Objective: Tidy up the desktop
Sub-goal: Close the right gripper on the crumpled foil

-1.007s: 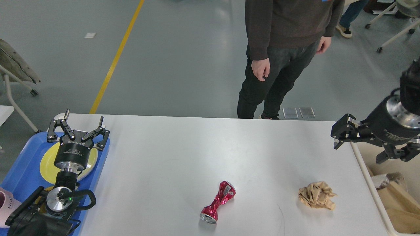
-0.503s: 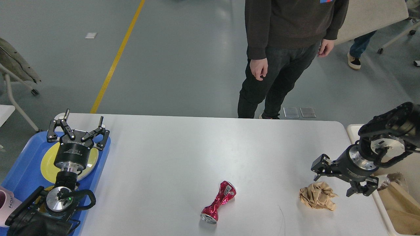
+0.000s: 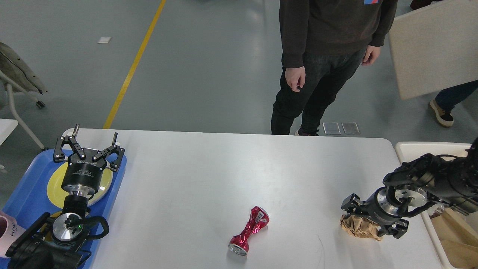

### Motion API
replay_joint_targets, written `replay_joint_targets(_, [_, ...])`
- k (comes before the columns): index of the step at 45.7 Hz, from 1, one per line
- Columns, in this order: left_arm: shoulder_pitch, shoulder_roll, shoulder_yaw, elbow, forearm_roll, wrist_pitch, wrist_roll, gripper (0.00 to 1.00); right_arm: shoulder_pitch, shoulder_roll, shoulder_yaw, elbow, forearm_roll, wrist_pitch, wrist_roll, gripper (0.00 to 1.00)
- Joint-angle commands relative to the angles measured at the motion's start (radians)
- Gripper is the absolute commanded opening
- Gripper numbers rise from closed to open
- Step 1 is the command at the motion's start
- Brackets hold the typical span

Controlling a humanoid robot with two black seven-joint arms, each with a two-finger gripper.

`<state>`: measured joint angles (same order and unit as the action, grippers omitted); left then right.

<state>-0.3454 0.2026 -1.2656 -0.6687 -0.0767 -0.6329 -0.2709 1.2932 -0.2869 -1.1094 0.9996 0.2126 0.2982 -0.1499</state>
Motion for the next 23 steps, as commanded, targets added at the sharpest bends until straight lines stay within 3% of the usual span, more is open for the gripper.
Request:
replay_joint_targets(1, [0.0,0.0,0.0,0.0,0.0,0.001,-0.001,0.96,-0.044,0.003,0.002,-0.001,0.001,-0.112,0.001,0.99])
replay_joint_targets(4, [-0.001,0.0,0.0,0.0,0.0,0.001,-0.001,0.96,-0.058,0.005,0.002,-0.001,0.001,-0.145,0.001,0.99])
replay_joint_targets(7, [0.0,0.0,0.0,0.0,0.0,-0.001,-0.001,0.96,-0.067,0.014,0.002,-0.001,0.001,-0.157,0.001,0.92])
replay_joint_targets(10, [0.0,0.0,0.0,0.0,0.0,0.001,-0.001,0.96,-0.068,0.031,0.002,0.002,0.001,-0.157,0.0,0.68])
replay_joint_targets(12, [0.0,0.0,0.0,0.0,0.0,0.001,0.001,0.96,-0.063,0.037,0.002,0.007,0.001,-0.153,0.0,0.43])
replay_joint_targets(14, [-0.001,0.0,0.0,0.0,0.0,0.001,-0.001,0.96,-0.06,0.032,0.002,0.008,0.001,-0.149,0.0,0.26])
replay_joint_targets(17, [-0.001,0.0,0.0,0.0,0.0,0.001,-0.001,0.96,-0.058,0.031,0.002,0.008,0.001,-0.149,0.0,0.16])
replay_joint_targets(19, [-0.001,0.0,0.0,0.0,0.0,0.001,-0.001,0.96,-0.058,0.031,0.002,0.011,0.001,-0.149,0.0,0.02])
replay_joint_targets(23, [0.0,0.0,0.0,0.0,0.0,0.001,-0.001,0.96,-0.058,0.032,0.0,0.013,0.001,-0.146,0.0,0.0])
